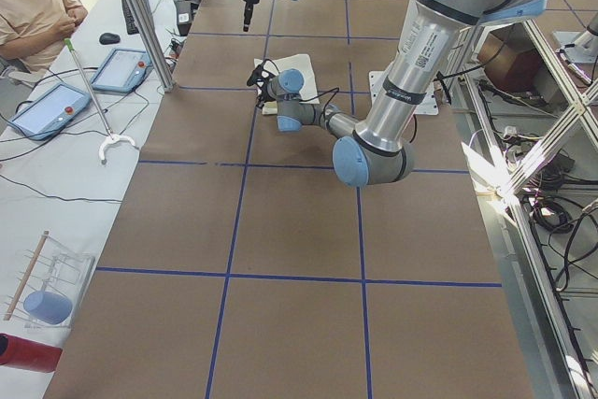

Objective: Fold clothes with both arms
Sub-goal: 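Drag the bundle's near side toward the left gripper to straighten it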

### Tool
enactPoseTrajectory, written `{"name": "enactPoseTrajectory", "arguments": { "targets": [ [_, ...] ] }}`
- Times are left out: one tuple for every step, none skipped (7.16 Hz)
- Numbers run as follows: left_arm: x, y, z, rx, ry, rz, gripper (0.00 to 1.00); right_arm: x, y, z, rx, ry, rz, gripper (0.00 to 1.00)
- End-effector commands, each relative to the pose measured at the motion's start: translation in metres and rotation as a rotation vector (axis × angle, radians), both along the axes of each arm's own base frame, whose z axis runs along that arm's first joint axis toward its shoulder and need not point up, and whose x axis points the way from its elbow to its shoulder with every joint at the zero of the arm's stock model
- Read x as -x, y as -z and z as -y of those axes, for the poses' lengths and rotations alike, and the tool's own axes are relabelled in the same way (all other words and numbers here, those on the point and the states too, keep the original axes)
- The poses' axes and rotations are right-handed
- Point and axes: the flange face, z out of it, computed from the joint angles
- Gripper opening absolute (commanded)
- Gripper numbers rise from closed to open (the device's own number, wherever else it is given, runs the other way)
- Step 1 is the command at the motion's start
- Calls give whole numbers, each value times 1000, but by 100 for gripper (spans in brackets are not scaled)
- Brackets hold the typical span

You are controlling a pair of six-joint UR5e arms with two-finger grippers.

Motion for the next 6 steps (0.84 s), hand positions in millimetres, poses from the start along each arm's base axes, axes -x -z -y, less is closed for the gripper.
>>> {"name": "enactPoseTrajectory", "arguments": {
  "targets": [
    [22, -27, 1, -26, 13, 10, 0, -1, -7, -1, 6, 0, -6, 100],
    [23, -36, 0, -21, 15, 10, 0, -1, -9, -1, 8, 1, -8, 100],
    [21, -45, 3, -9, 17, 24, 0, -1, -9, -1, 8, 2, -7, 100],
    [20, -55, 4, 2, 17, 39, 0, -1, -8, -2, 8, 4, -5, 100],
    [20, -55, 5, 5, 19, 38, 1, -1, -9, -2, 9, 4, -6, 100],
    [22, -58, 5, 4, 20, 43, 71, -1, -11, -2, 10, 2, -8, 100]
  ]
}}
